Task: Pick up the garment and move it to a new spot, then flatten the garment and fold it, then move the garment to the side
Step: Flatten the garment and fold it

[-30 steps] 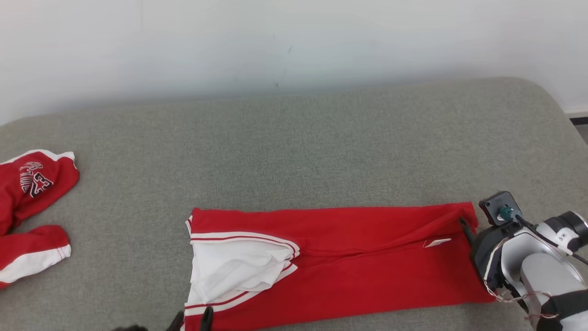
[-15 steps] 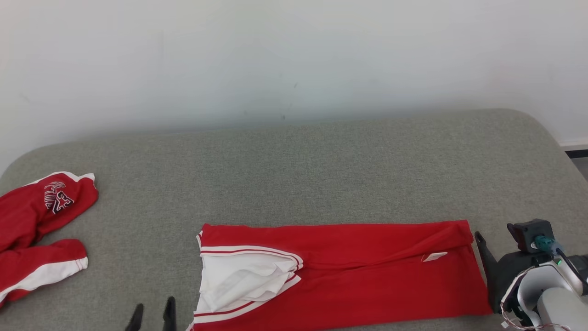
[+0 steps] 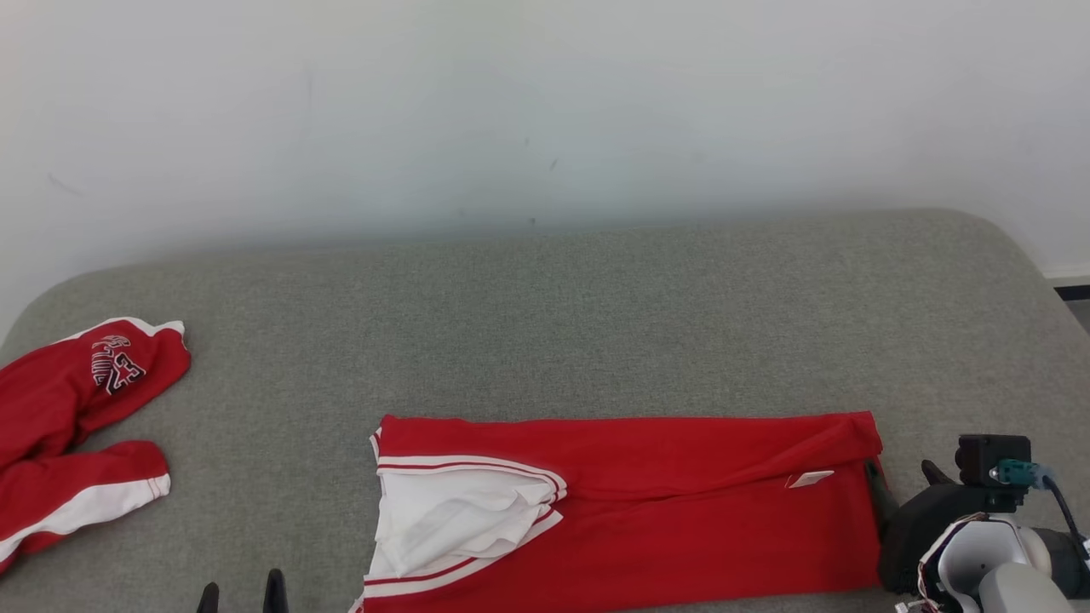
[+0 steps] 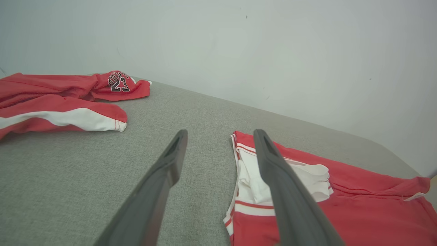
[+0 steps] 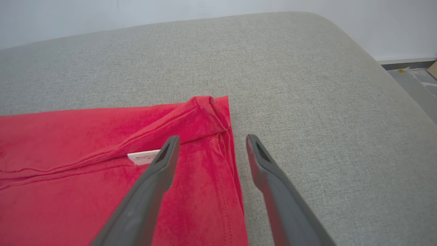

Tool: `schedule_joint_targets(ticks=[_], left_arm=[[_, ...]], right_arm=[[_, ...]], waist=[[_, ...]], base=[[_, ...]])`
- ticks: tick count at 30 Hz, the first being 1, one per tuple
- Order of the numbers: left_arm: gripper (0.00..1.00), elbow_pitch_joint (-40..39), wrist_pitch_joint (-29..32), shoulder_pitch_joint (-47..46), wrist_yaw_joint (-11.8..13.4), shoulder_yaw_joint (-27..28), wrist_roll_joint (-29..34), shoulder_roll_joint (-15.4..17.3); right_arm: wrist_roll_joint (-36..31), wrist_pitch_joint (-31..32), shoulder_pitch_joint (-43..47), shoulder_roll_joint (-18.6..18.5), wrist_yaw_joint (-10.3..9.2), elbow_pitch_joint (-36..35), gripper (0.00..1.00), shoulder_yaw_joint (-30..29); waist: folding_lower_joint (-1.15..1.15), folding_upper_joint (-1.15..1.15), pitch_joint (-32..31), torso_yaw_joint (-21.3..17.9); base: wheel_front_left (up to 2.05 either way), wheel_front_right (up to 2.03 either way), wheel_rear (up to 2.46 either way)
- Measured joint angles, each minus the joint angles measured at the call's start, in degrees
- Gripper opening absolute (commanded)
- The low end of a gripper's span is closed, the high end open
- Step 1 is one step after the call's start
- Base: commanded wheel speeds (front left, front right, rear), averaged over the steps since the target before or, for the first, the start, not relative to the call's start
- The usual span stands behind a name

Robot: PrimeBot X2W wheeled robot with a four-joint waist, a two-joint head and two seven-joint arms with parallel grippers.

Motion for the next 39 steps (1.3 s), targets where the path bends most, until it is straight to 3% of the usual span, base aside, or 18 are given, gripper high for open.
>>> schedule_joint_targets(ticks=[6, 14, 26, 39], left_arm=[[1.0, 0.9, 0.0, 0.0, -1.0, 0.9, 1.9, -1.5], [1.0, 1.2, 0.0, -0.2, -1.3, -0.9, 1.8, -1.5], [1.0, 0.7, 0.0, -3.2, -1.3, -1.5, 1.3, 0.3], [1.0, 1.2, 0.0, -4.4, -1.3, -1.3, 0.5, 1.5]], right_arm=[[-0.4, 5.9, -1.6, 1.7, 0.0, -2.2, 1.0, -5.6], [-7.0, 10.6, -4.9, 3.8, 0.0, -2.4, 1.0, -11.7], [-12.1, 8.1, -8.4, 5.7, 0.0, 1.0, 1.0, -18.0], [-13.6, 7.8, -9.8, 6.8, 0.0, 6.4, 1.0, -20.0]], waist=[[0.01, 0.0, 0.9, 0.7], [0.0, 0.0, 2.4, 1.5], [0.01, 0.0, 7.9, 3.5], [0.01, 0.0, 10.6, 4.3]], base=[[0.0, 0.0, 0.0], [0.0, 0.0, 0.0], [0.0, 0.0, 0.0], [0.0, 0.0, 0.0]])
